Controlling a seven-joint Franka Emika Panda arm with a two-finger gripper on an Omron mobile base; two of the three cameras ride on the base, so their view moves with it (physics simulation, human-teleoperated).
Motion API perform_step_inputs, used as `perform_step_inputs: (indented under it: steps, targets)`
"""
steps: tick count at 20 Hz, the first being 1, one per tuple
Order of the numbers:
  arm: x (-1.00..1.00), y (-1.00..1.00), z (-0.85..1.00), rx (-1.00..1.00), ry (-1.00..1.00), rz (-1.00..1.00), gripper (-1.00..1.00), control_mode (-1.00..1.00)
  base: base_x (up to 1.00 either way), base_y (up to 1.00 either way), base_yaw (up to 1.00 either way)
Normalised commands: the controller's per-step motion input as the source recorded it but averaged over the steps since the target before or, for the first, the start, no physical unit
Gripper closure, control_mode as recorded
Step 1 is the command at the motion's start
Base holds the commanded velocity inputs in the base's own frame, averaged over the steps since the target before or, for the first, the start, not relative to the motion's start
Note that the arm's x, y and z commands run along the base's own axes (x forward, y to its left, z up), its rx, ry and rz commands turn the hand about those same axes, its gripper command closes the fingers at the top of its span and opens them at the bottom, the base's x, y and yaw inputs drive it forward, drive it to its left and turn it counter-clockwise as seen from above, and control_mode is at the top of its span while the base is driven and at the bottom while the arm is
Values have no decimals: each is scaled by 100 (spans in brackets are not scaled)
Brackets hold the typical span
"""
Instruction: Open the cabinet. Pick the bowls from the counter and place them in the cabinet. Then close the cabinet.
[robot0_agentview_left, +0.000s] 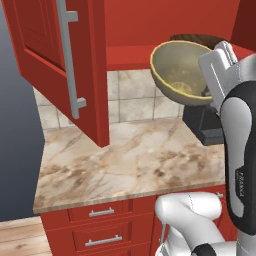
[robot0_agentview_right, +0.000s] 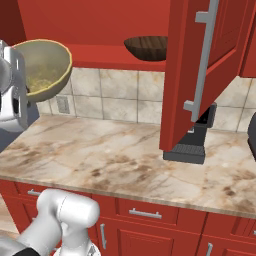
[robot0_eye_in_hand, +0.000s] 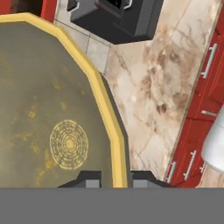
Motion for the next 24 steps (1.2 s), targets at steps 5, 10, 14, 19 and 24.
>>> perform_step_inputs:
  steps: [5, 10, 14, 19, 24]
  targets:
    - [2, 0, 24, 2, -5, 0, 100, -100, 0, 0, 0]
    - [16, 6, 35, -6, 0, 0, 100, -100, 0, 0, 0]
    - [26, 5, 20, -4, 0, 0, 100, -100, 0, 0, 0]
    - [29, 13, 1, 0, -1, 0, 100, -100, 0, 0, 0]
    - [23, 6, -19, 5, -17, 1, 100, -100, 0, 0, 0]
